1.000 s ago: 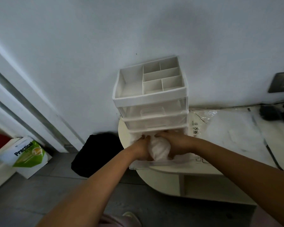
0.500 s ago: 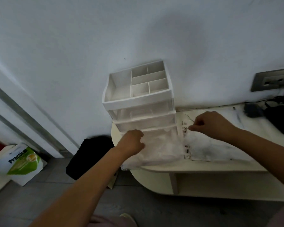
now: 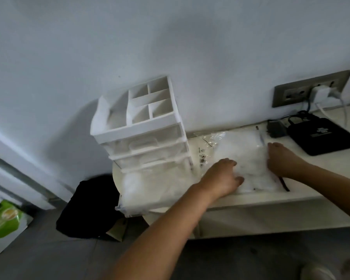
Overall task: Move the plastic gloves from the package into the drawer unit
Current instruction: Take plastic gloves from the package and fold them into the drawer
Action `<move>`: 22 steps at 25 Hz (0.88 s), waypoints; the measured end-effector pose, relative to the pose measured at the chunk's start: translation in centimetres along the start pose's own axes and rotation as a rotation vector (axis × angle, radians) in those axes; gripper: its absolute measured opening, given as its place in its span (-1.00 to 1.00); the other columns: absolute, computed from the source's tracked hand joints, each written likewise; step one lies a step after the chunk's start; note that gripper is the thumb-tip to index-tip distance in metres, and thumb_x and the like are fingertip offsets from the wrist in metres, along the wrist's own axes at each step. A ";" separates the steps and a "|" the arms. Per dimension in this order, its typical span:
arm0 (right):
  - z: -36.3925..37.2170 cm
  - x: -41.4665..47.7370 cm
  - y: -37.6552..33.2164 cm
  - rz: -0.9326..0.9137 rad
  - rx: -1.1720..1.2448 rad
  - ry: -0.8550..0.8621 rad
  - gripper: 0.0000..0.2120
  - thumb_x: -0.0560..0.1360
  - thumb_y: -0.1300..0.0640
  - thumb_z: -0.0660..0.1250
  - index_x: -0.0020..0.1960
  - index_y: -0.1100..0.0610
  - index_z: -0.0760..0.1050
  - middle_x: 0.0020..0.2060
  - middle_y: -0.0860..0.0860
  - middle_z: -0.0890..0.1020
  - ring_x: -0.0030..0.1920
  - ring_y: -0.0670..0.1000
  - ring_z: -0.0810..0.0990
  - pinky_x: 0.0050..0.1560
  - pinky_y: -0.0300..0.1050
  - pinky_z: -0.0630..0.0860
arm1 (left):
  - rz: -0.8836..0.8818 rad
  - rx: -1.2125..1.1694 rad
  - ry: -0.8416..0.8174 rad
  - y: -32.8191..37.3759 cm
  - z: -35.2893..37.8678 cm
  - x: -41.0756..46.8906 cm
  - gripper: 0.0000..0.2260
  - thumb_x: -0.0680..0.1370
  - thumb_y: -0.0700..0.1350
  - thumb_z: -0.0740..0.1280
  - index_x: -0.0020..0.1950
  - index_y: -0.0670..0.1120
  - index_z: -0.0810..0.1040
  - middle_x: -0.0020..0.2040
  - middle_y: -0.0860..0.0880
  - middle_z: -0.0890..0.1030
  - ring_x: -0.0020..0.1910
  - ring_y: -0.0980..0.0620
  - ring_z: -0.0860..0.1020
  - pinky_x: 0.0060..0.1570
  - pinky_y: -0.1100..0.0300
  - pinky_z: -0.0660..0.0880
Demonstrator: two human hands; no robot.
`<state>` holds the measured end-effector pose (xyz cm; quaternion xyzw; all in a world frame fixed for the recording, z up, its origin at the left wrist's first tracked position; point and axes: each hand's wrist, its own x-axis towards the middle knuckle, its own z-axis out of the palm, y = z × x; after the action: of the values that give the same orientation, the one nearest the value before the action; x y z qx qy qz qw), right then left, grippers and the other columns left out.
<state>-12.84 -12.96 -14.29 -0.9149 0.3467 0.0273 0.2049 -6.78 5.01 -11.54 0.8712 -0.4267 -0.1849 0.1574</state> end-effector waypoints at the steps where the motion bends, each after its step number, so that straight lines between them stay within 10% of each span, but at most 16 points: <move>1: -0.6 0.1 0.4 0.029 0.006 0.023 -0.64 0.53 0.21 0.23 0.28 0.32 0.33 0.25 0.27 0.43 0.20 0.19 0.46 0.21 -0.06 0.40 | -0.033 0.065 -0.056 0.0 1.1 0.6 -0.47 0.58 0.04 0.27 0.47 -0.16 0.27 0.48 -0.18 0.25 0.47 -0.15 0.21 0.42 -0.02 0.19; 12: -2.6 -1.5 2.3 0.098 1.184 -0.264 -0.82 0.55 0.34 0.22 0.11 0.27 0.54 -0.08 0.17 0.55 -0.14 0.04 0.55 -0.13 -0.14 0.55 | -0.098 0.023 -0.025 0.7 4.7 2.7 -0.19 0.51 0.36 0.09 0.58 -0.08 -0.11 0.58 -0.10 -0.15 0.54 -0.09 -0.20 0.45 -0.18 -0.27; 15: -1.2 -1.5 2.2 0.140 1.035 -0.168 -0.82 0.46 0.33 0.38 0.06 0.29 0.55 -0.16 0.12 0.62 -0.23 0.01 0.58 -0.31 -0.26 0.55 | -0.090 0.034 -0.005 0.7 5.4 2.7 0.02 0.26 0.52 -0.14 0.57 -0.06 -0.16 0.58 -0.07 -0.18 0.54 -0.05 -0.23 0.43 -0.19 -0.32; 22: -1.7 -1.0 2.2 0.236 1.188 0.015 -0.82 0.45 0.39 0.36 0.05 0.28 0.53 -0.24 0.14 0.59 -0.27 0.01 0.58 -0.37 -0.29 0.57 | -0.208 0.035 0.045 0.7 6.0 2.4 -0.13 0.40 0.46 -0.12 0.57 0.01 -0.21 0.57 -0.03 -0.24 0.53 -0.03 -0.29 0.36 -0.26 -0.39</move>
<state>-15.15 -14.49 -13.29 -0.5997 0.4031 -0.1549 0.6737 -8.64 1.98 -16.99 0.9173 -0.3334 -0.1732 0.1318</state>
